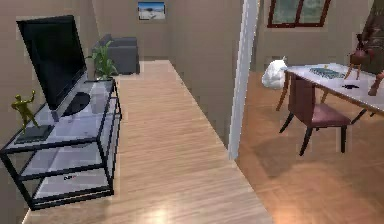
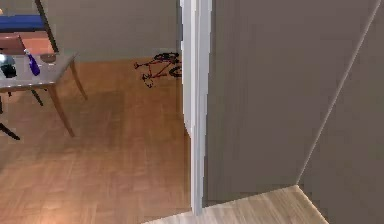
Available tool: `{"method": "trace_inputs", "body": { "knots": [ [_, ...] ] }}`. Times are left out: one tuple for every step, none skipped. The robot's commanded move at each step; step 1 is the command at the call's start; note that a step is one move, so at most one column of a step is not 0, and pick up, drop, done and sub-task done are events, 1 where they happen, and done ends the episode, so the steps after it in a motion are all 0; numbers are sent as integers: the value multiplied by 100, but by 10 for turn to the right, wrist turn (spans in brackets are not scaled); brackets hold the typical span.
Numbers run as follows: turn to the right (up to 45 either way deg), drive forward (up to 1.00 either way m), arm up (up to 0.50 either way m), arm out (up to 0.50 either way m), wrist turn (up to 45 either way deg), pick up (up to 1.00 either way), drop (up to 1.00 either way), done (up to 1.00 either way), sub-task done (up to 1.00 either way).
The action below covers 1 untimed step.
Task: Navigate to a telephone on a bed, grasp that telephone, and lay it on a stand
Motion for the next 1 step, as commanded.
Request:
{"method": "trace_inputs", "body": {
  "knots": [
    [-30, 0, 0, 0, 0, 0, 0, 0, 0]
  ]
}}
